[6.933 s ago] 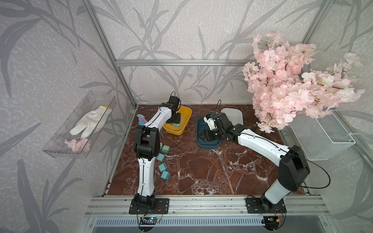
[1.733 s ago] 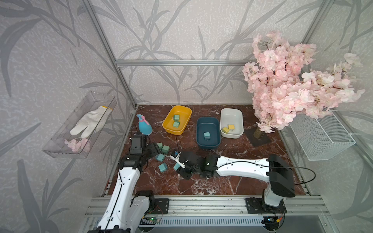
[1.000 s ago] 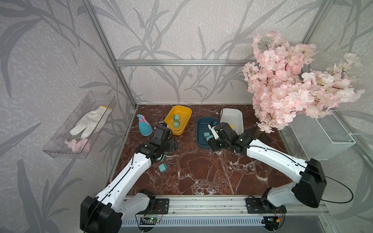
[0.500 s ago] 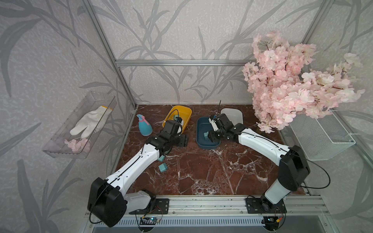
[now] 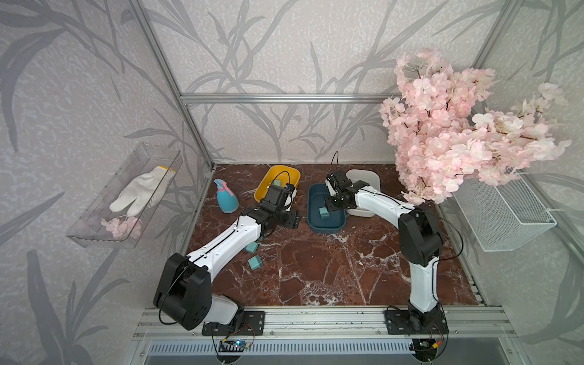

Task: Place the plugs by color into the storage box
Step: Place the plug in the storage box.

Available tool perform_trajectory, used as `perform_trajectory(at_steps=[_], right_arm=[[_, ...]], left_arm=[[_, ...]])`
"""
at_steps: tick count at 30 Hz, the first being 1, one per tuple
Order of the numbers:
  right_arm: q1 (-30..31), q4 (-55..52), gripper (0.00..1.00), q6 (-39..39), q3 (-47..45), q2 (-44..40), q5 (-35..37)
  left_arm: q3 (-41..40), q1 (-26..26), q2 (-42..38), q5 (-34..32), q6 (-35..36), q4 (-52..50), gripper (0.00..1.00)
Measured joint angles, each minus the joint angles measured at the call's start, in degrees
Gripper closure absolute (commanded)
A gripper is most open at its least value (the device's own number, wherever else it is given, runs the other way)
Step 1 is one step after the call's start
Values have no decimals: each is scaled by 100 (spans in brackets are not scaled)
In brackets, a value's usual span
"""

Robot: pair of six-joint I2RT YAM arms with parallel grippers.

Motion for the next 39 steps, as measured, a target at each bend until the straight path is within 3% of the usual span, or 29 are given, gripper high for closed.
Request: perform_trajectory(at_steps=[16,29,39], right_arm=[[0,151,48,-17,81,293,208],[0,245,47,-101,713,933,155],[35,299,39,-114,483,584,153]], left_arm=[[0,0,236,-15,96,2,21],[2,0,387,-26,116,-15,21],[79,0,387,-267,79,-96,21]])
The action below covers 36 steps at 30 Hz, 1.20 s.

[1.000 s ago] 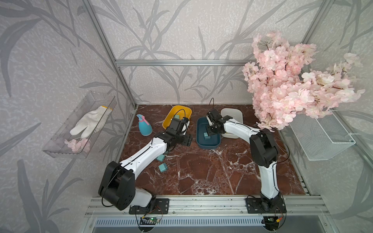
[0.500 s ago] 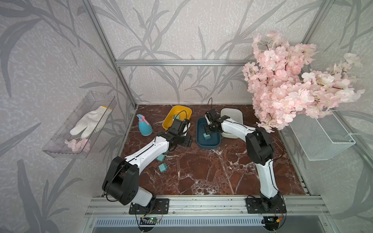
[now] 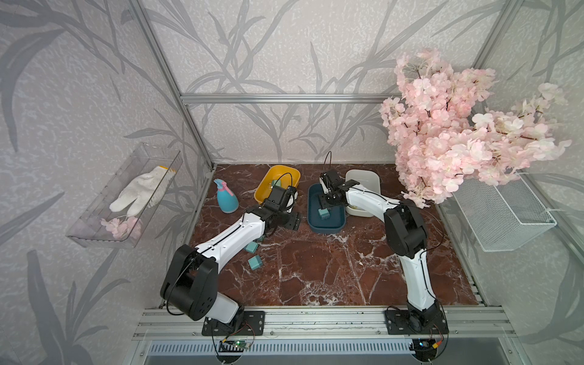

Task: Place the plugs by color into the storage box
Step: Place the plug in the storage box, then pick up the plug from the center of the board.

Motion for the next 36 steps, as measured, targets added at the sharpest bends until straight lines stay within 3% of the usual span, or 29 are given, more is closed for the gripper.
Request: perform_trajectory(at_steps=[11,18,22,27,36], right_arm=[[597,356,37,-4,-1499,-2332,306],[852,551,37,146,-2734,-3460,278],[903,629,37,238,-3174,-3906,280],[1134,682,37,273,-3250,-4151,319],[1816,861,37,205,-3250,-4105,223]], left_arm=[[221,0,-109,-632,-949,-595,21],[221,111,-1029,-778,-1561,-975,26],[221,715,-1329,-553,-1635,-1128,30],[280,1574,-1025,-404,-1390,-1504,31],[337,1980,-81,-501,-1123,-1550,30]])
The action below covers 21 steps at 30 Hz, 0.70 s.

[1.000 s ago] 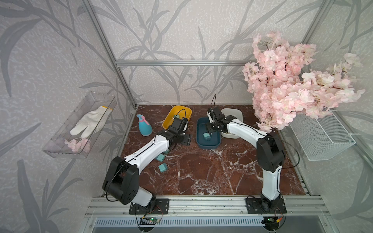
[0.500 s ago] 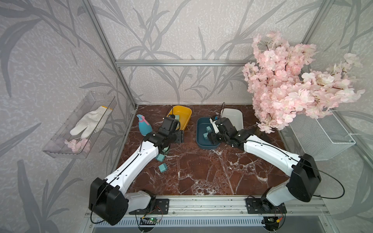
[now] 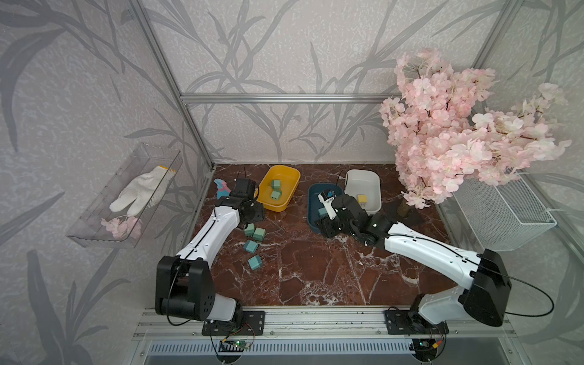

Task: Place the plugs by color into the storage box
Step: Pick up the plug from the center of the board.

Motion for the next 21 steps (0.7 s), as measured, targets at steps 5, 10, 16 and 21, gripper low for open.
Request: perform_trajectory(at_steps=[5,10,16,21], right_arm=[[175,85,37,-162,0,129,15],[190,240,36,-337,0,151,125],[190,450,36,-481,-31,245,293],[190,481,36,-509,-31,411,304]], left_arm=[[201,0,828,26,0,-94,30],[238,0,1134,26,0,-210,30],[155,2,1154,79,-4,-219,31],[155,0,1401,317,-11,-199,35]])
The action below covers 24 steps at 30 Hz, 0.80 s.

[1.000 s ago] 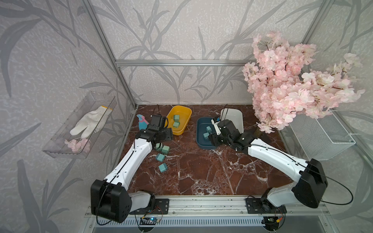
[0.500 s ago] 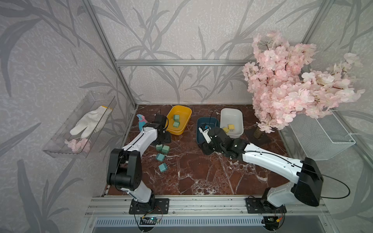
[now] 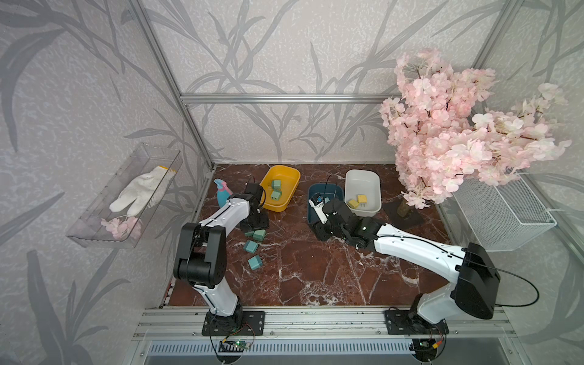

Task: Place the plugs by color into the storage box
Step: Pick up the plug from the center of the board.

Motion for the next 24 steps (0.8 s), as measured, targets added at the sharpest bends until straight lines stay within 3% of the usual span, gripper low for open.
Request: perform_trajectory(at_steps=[24], right_arm=[[0,109,36,0,232,577,-2]], left_arm=[[-138,-402,68,-334,20,-146,37]])
